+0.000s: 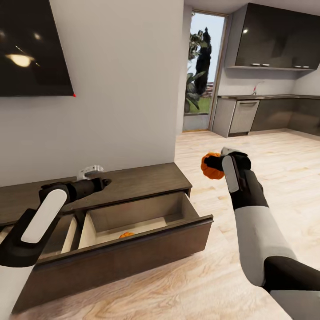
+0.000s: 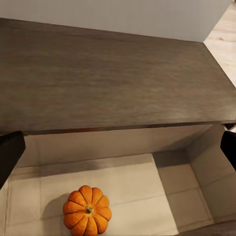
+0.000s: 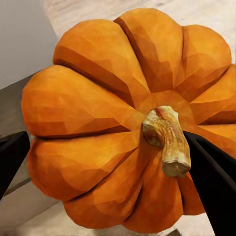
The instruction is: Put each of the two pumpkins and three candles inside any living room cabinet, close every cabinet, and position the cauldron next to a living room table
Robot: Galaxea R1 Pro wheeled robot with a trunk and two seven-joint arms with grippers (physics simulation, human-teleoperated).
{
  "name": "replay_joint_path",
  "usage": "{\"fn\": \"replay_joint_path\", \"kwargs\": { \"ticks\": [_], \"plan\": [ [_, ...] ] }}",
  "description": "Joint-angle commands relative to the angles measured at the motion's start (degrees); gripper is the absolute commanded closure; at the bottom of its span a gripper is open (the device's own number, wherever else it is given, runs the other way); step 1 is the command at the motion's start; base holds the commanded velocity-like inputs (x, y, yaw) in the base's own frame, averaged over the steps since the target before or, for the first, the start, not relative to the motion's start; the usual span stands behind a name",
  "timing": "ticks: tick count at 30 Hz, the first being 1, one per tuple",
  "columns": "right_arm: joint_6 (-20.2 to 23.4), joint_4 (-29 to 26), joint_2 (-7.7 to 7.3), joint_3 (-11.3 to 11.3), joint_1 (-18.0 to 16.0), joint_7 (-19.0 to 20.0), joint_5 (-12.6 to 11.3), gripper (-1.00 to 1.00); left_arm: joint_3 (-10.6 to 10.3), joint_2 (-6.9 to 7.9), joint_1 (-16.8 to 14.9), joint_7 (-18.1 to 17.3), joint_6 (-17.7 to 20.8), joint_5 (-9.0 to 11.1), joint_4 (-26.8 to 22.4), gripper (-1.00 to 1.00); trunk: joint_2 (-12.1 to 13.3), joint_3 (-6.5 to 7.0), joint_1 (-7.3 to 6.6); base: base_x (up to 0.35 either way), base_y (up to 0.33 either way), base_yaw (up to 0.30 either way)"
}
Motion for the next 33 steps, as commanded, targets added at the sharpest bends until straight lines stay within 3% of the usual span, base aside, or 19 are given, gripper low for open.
{"fn": "replay_joint_path", "kwargs": {
  "ticks": [1,4,7,8,10,15,33],
  "plan": [
    [1.2,-1.6,0.51,0.0,1.5,-0.5,-0.2,1.0,0.2,0.37,-0.1,0.6,0.0,0.6,-0.1,-1.0,0.0,-0.05,-0.02,0.0,0.0,0.0],
    [2.0,-6.7,1.05,0.1,5.7,-0.5,-0.3,1.0,0.6,0.6,-0.1,0.6,0.0,0.6,-0.1,-1.0,0.0,-0.05,-0.02,0.0,0.0,0.0],
    [2.3,-14.9,2.59,1.6,12.9,-0.5,-0.3,1.0,0.9,0.63,-0.1,0.6,0.1,0.7,-0.1,-1.0,0.0,-0.09,-0.02,0.0,0.0,0.063],
    [2.3,-17.0,3.19,5.2,15.9,-0.6,-0.3,1.0,1.0,0.67,-0.1,0.7,0.1,0.7,-0.1,-1.0,0.0,-0.13,-0.02,0.0,0.0,0.158],
    [2.4,-17.8,3.43,8.8,17.3,-0.7,-0.2,1.0,1.0,0.7,-0.1,0.7,0.1,0.7,-0.1,-1.0,0.0,-0.24,-0.02,0.0,0.0,0.174],
    [2.4,-18.3,3.6,11.4,18.5,-0.7,-0.2,1.0,1.3,0.83,-0.1,0.7,0.2,0.7,-0.1,-1.0,0.0,-0.56,-0.02,0.0,0.0,0.187],
    [2.4,-18.0,3.59,11.7,18.7,-0.8,-0.1,1.0,1.2,0.84,-0.1,0.7,0.2,0.9,-0.1,-1.0,0.0,-1.74,-0.02,0.0,0.0,0.191]
  ]
}}
